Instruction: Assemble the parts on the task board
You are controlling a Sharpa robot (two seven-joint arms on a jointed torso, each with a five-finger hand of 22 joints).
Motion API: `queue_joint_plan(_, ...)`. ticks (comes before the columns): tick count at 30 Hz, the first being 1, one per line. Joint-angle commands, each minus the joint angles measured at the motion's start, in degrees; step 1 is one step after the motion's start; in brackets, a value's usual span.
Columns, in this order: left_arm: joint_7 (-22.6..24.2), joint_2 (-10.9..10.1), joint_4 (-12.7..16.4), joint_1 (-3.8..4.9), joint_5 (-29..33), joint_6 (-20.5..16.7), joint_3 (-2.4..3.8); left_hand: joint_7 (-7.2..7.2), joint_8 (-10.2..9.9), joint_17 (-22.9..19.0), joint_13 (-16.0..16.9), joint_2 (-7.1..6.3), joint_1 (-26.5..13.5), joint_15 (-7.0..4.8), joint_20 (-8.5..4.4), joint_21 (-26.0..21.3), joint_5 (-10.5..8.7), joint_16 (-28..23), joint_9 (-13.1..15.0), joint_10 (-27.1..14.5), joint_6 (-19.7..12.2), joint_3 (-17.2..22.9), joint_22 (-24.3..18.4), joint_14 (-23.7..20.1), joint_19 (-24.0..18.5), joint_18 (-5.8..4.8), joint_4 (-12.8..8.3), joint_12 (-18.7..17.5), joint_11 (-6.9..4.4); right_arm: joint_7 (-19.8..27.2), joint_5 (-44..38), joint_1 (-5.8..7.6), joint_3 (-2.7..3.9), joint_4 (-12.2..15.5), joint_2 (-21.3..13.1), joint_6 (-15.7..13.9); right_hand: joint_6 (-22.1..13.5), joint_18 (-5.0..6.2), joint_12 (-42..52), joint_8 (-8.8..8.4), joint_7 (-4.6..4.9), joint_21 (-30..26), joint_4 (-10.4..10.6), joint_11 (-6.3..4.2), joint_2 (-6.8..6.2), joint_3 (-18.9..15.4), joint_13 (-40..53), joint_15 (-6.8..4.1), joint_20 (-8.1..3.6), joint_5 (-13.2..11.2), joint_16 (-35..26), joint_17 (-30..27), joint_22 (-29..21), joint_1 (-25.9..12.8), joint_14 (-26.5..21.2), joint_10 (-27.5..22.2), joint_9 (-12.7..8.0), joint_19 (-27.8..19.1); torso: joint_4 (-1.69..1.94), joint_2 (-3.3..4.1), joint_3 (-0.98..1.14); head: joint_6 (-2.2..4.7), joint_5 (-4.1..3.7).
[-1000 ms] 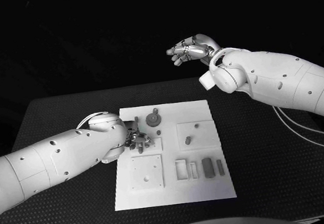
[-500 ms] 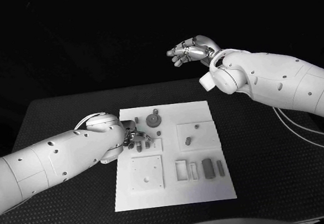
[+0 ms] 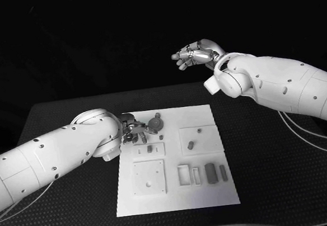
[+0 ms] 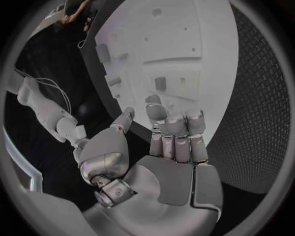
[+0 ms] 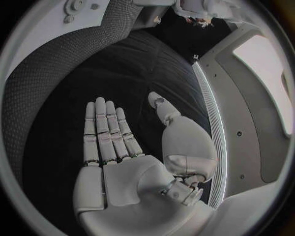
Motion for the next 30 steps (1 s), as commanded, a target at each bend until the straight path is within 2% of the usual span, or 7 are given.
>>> queue_joint_plan(1,2.76,-0.55,0.05,0.91,8.38,-3.9,0.27,0.76,-1.05,-0.92,-0.8,0.72,1.4,0.65,-6.81,-1.57,0.03,-1.96,-0.27,-2.21,-1.96,0.06,-0.67,-1.85,-1.69,-0.64,-1.45,-1.55,0.77,0.35,0.03,-0.01,0.02,-0.23,-0.01,0.57,-0.35,0.09,-0.37,0.09,1.43,-0.29,-0.05,0.01,0.38,-0.43,-0.07,0.34,0.03,0.38,-0.34,-0.07,0.07,-0.06,-0.05,0.29,-0.08,-0.27,-0.01,-0.01,0.06,0.73,0.29)
queue_joint_plan(6,4.62,-1.46,-1.46,2.92,10.88,-4.39,0.84,3.84,-2.89,-4.9,-5.12,3.81,8.44,4.33,-4.11,-7.66,8.41,-10.5,-0.37,-9.21,-6.33,2.37,-3.44,-8.2,-7.09,-3.81,-6.18,-9.28,3.85,0.35,0.07,-0.02,0.02,-0.63,-0.02,0.59,-0.35,0.11,-0.37,0.1,1.43,-0.3,-0.06,0.0,0.41,-0.42,-0.09,0.34,0.03,0.39,-0.35,-0.07,0.08,-0.02,-0.05,0.3,-0.09,-0.27,-0.1,0.06,0.05,1.74,0.56)
queue_joint_plan(7,5.03,-1.47,-2.11,3.4,11.85,-4.28,0.84,4.29,-3.4,-5.73,-6.04,3.95,9.6,5.22,-3.7,-8.84,8.7,-12.31,-0.47,-10.42,-7.47,2.35,-4.01,-9.32,-7.99,-4.33,-6.63,-10.89,4.62,0.34,0.08,-0.02,0.02,-0.71,-0.05,0.59,-0.35,0.11,-0.37,0.1,1.43,-0.31,-0.06,0.0,0.41,-0.41,-0.1,0.33,0.03,0.39,-0.35,-0.07,0.08,-0.01,-0.05,0.3,-0.09,-0.27,-0.13,0.08,0.04,1.95,0.61)
queue_joint_plan(10,5.18,-1.17,-4.16,4.38,12.2,-4.13,0.82,5.44,-4.07,-7.76,-8.71,3.62,11.57,7.15,-2.61,-11.69,7.34,-17.04,-0.65,-11.12,-9.08,1.1,-5.65,-9.81,-8.86,-5.37,-6.45,-15.12,5.53,0.33,0.08,-0.02,0.01,-0.83,-0.04,0.58,-0.35,0.11,-0.37,0.1,1.43,-0.31,-0.06,0.0,0.42,-0.41,-0.11,0.33,0.03,0.39,-0.36,-0.07,0.09,0.0,-0.05,0.31,-0.09,-0.27,-0.12,0.11,0.06,2.28,0.68)
queue_joint_plan(17,5.37,2.05,-11.46,4.63,11.26,-2.69,0.8,5.83,-4.79,-8.14,-10.21,1.87,11.09,7.83,-1.97,-13.26,5.61,-19.69,-1.38,-10.92,-10.05,0.35,-6.32,-9.64,-8.99,-5.34,-4.39,-17.86,6.12,0.21,0.89,-0.18,0.01,-0.44,0.02,0.59,-0.35,0.12,-0.36,0.11,1.43,-0.33,-0.06,0.0,0.42,-0.41,-0.14,0.33,0.03,0.42,-0.37,-0.06,0.09,0.02,-0.04,0.32,-0.11,-0.26,-0.14,0.18,-0.01,2.8,1.13)
queue_joint_plan(21,5.76,4.59,-15.91,4.58,10.31,-1.38,0.75,5.87,-4.98,-7.79,-10.34,1.35,9.73,7.83,-1.92,-13.45,3.2,-20.06,-1.64,-10.46,-10.33,-0.02,-6.24,-9.25,-8.79,-5.13,-2.34,-18.31,6.12,0.2,1.0,-0.27,0.01,-0.4,0.38,0.69,-0.35,0.12,-0.36,0.11,1.43,-0.33,-0.05,0.0,0.44,-0.4,-0.16,0.33,0.04,0.44,-0.37,-0.06,0.1,0.03,-0.04,0.33,-0.11,-0.26,-0.22,0.21,0.0,3.15,1.43)
queue_joint_plan(30,6.25,8.78,-23.77,3.58,5.58,1.03,0.44,5.83,-5.0,-7.42,-10.23,1.34,10.22,7.73,-1.94,-13.38,3.03,-19.95,-1.72,-10.06,-10.41,0.08,-6.03,-8.92,-8.76,-5.06,-2.26,-18.26,6.06,0.22,1.0,-0.39,0.02,-0.37,0.27,0.63,-0.35,0.13,-0.36,0.12,1.44,-0.34,-0.02,0.0,0.49,-0.39,-0.19,0.32,0.04,0.45,-0.38,-0.06,0.11,0.04,-0.04,0.34,-0.13,-0.25,-0.4,0.5,-0.24,3.77,2.29)
